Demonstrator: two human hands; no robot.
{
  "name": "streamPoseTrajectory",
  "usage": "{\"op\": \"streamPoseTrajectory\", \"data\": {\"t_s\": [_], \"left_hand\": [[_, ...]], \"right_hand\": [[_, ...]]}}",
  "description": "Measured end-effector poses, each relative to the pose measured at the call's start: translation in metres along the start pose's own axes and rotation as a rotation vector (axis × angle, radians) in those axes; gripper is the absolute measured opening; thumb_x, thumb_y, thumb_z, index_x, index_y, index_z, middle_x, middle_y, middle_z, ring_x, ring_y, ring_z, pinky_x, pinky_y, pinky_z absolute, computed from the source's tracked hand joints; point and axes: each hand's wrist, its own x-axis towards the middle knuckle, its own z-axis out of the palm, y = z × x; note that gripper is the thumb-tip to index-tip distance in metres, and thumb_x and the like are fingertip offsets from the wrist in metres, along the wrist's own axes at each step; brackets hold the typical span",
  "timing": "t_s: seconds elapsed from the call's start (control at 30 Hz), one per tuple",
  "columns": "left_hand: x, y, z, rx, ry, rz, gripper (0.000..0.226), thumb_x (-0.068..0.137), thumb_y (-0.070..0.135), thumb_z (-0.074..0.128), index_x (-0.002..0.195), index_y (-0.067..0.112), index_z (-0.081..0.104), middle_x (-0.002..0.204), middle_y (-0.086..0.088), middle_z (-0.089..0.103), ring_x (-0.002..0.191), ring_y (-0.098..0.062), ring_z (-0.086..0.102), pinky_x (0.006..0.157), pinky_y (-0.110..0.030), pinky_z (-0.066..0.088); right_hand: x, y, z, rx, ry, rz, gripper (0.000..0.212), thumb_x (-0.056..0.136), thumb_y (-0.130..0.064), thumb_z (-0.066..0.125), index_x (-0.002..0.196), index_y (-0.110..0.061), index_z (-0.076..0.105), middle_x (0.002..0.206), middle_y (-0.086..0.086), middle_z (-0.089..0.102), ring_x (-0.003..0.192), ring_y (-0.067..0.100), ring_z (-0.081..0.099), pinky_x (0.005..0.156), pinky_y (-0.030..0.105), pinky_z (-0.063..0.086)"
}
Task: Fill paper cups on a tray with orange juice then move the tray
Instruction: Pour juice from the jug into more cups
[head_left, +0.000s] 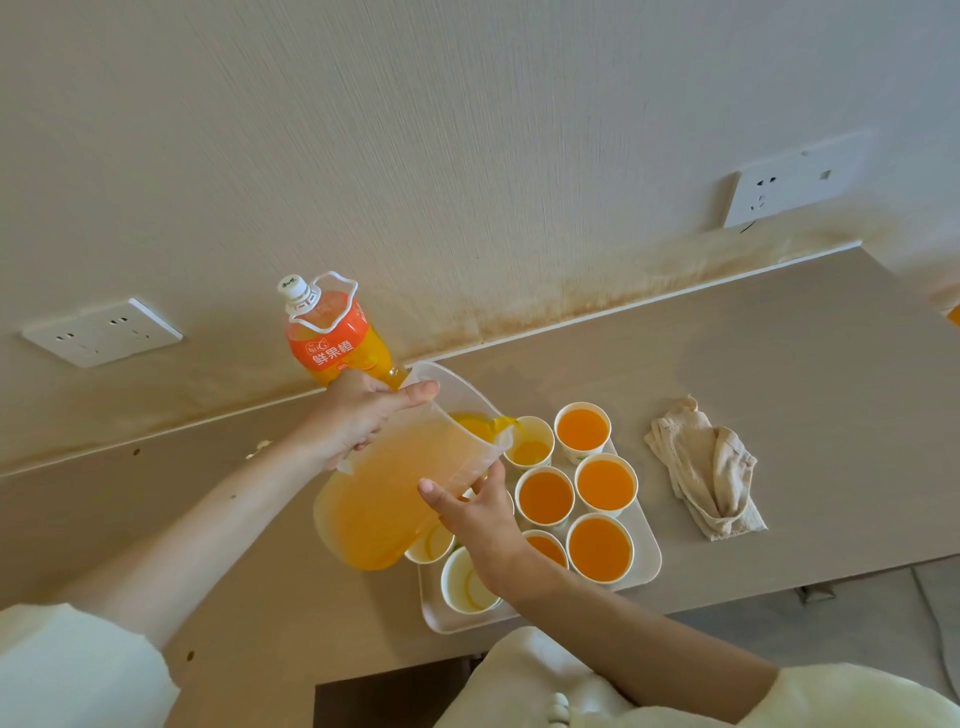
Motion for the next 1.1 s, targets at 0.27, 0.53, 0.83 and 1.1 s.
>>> {"op": "streamPoseTrajectory", "data": {"t_s": [0.27,0.53,0.83,1.1], "left_hand": [[-0.0021,0.0004,-0.001,-0.008,0.001,0.006,0.06,0.055,0.06,0.072,0.053,0.02,0.027,0.043,0.002,0.022,0.036,-0.013,0.019,0.045,-0.025,0.02],[-0.0052,-0.0009,-0.0014,-0.004,0.003,0.0,0.059,0.055,0.06,0.071,0.053,0.02,0.027,0.042,0.003,0.023,0.035,-0.012,0.02,0.044,-0.024,0.021],[-0.0056,-0.0032,-0.0035,-0.004,0.003,-0.005,0.059,0.061,0.059,0.072,0.053,0.02,0.028,0.041,0.004,0.023,0.035,-0.011,0.021,0.044,-0.025,0.022],[-0.0047,-0.0039,-0.0049,-0.004,0.017,-0.014,0.058,0.071,0.051,0.073,0.054,0.02,0.028,0.042,0.004,0.024,0.036,-0.011,0.021,0.045,-0.026,0.022]], "right_hand": [[-0.0015,-0.0005,0.0008,-0.004,-0.007,0.001,0.069,0.079,-0.012,0.078,0.128,-0.025,0.032,0.111,-0.011,0.057,0.097,0.005,0.06,0.079,0.019,0.055],[-0.0024,0.0025,0.0022,-0.009,-0.003,0.008,0.07,0.079,-0.013,0.078,0.128,-0.026,0.031,0.111,-0.012,0.057,0.095,0.003,0.06,0.073,0.015,0.054],[-0.0026,0.0058,0.0033,0.006,-0.017,0.016,0.069,0.079,-0.014,0.078,0.129,-0.025,0.032,0.114,-0.009,0.058,0.1,0.005,0.059,0.085,0.022,0.054],[-0.0021,0.0078,0.005,0.023,-0.026,0.021,0.068,0.078,-0.015,0.078,0.127,-0.026,0.033,0.116,-0.006,0.059,0.107,0.01,0.06,0.097,0.035,0.051]]}}
